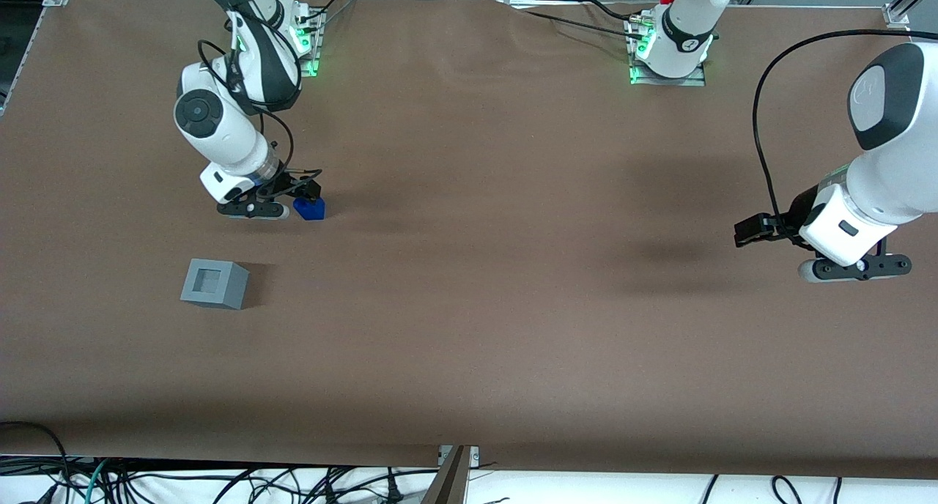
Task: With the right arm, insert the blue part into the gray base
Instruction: 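Lower the right gripper and close it on the blue part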
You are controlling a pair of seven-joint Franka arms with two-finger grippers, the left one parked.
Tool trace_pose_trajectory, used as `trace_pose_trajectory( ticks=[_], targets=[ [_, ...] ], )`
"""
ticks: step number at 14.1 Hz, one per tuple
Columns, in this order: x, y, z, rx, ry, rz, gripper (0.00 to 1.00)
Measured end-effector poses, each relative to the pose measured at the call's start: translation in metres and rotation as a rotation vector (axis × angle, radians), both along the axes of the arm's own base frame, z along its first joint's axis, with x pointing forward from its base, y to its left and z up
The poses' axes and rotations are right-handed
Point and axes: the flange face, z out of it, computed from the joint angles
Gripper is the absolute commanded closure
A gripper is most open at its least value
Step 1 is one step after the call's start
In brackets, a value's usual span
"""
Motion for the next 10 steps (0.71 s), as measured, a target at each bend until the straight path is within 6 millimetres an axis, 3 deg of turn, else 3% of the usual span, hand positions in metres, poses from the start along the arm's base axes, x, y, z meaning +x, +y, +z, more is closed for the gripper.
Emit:
trace_pose_trajectory(
  ticks=[6,7,9,10],
  targets=[
    [-0.006,0.000,-0.041,0.006,0.012,0.000,0.02],
    [-0.007,0.001,-0.044,0.006,0.019,0.002,0.10],
    [-0.009,0.005,-0.048,0.005,0.025,0.010,0.60],
    [-0.010,0.006,-0.048,0.006,0.026,0.013,0.77]
  ],
)
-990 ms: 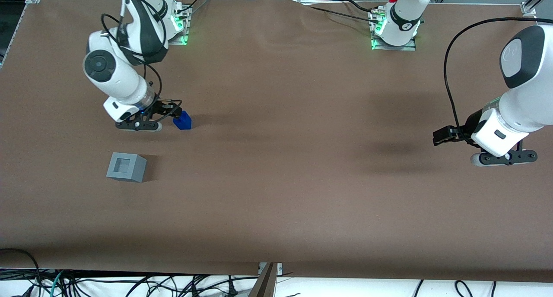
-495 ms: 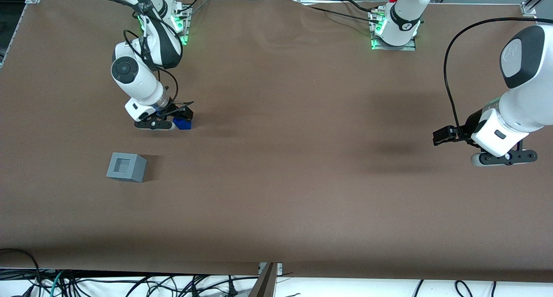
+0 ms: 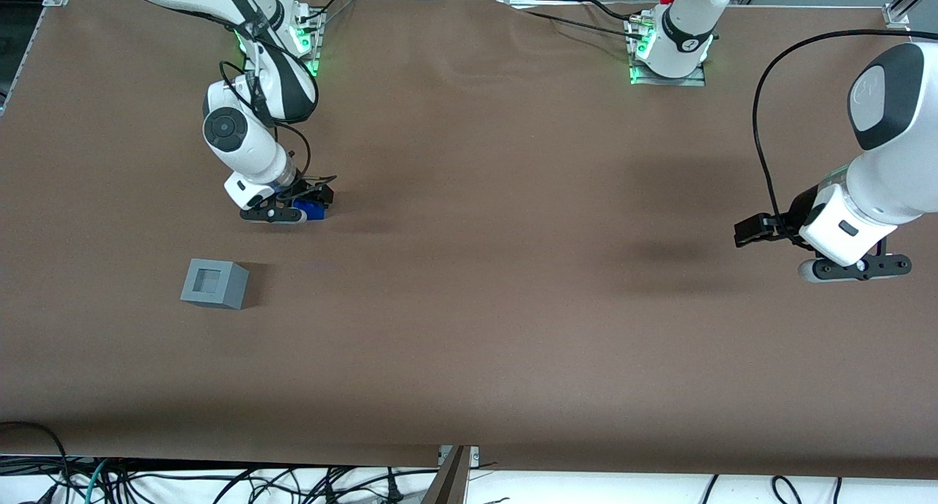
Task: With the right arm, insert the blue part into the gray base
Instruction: 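Lower the right gripper and close it on the blue part, then lift the blue part and carry it over the gray base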
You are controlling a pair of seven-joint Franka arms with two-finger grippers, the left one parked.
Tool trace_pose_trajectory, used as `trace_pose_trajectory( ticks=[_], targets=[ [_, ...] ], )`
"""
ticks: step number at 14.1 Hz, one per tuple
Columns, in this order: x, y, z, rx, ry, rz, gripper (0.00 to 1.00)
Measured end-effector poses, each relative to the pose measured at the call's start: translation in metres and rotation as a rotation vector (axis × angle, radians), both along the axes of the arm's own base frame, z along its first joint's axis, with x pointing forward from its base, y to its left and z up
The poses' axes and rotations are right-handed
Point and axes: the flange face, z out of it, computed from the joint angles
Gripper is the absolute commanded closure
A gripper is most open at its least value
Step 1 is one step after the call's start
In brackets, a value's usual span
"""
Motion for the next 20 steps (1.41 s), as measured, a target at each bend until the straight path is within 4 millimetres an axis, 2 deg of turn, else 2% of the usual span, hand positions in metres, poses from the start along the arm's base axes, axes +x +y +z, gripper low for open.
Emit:
trace_pose_trajectory(
  ticks=[1,4,6,8,10,12,14,16,18,20],
  targets=[
    [0.000,0.001,0.000,0.000,0.000,0.002,0.89],
    [0.001,0.002,0.002,0.002,-0.005,0.005,0.91],
    [0.004,0.003,0.010,0.006,-0.024,0.012,0.91],
    [0.010,0.004,0.028,0.006,-0.038,0.018,0.91],
    [0.022,0.002,0.059,-0.008,-0.030,0.022,0.91],
    [0.048,-0.016,0.101,-0.021,-0.023,0.041,0.91],
    [0.083,-0.048,0.146,-0.030,-0.023,0.045,0.90],
    [0.114,-0.076,0.176,-0.033,-0.036,0.040,0.90],
    [0.143,-0.096,0.180,-0.035,-0.056,0.044,0.90],
    [0.169,-0.124,0.164,-0.038,-0.053,0.048,0.90]
  ],
)
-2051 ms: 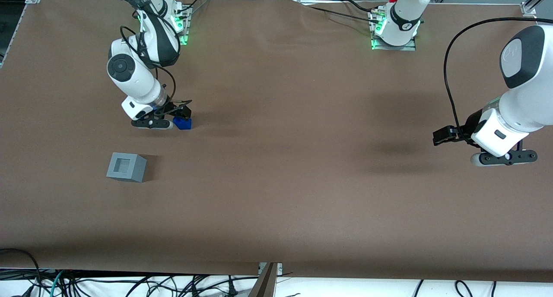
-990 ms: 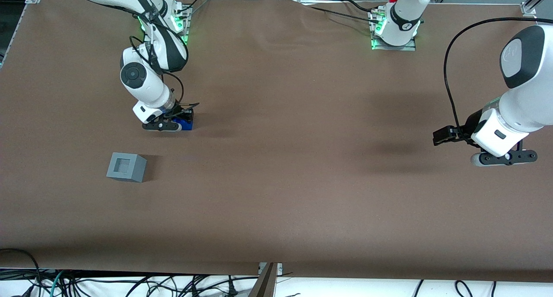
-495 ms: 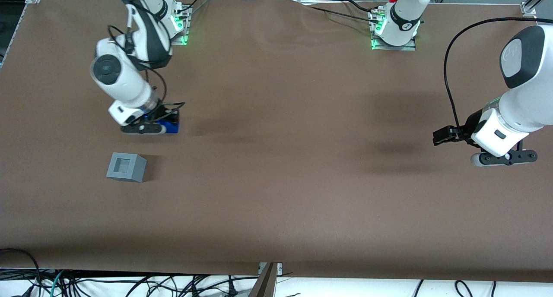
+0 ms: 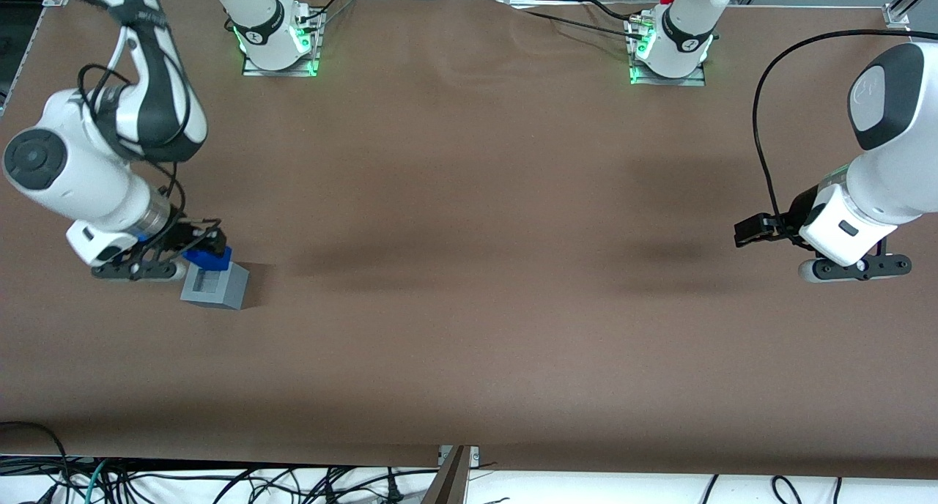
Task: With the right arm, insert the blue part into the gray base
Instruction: 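Lift the blue part and carry it over the gray base, then lower the blue part into the gray base's square opening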
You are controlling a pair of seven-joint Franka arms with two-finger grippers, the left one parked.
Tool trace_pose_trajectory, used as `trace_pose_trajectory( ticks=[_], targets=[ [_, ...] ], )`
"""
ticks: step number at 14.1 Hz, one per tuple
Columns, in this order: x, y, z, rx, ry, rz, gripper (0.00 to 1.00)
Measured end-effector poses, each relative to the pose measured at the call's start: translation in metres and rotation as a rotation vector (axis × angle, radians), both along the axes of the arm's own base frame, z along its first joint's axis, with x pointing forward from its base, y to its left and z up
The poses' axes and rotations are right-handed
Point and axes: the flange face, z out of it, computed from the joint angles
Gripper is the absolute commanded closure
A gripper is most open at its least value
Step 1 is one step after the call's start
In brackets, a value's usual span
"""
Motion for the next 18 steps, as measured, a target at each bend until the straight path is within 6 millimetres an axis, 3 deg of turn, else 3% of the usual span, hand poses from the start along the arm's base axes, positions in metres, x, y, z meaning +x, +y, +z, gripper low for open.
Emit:
trace_pose_trajectory(
  ticks=[3,6,18],
  targets=[
    [0.022,-0.041,-0.040,-0.003,0.038,-0.035,0.90],
    [0.025,-0.058,-0.065,0.001,0.070,-0.060,0.90],
    [0.024,-0.057,-0.074,0.009,0.096,-0.062,0.90]
  ],
)
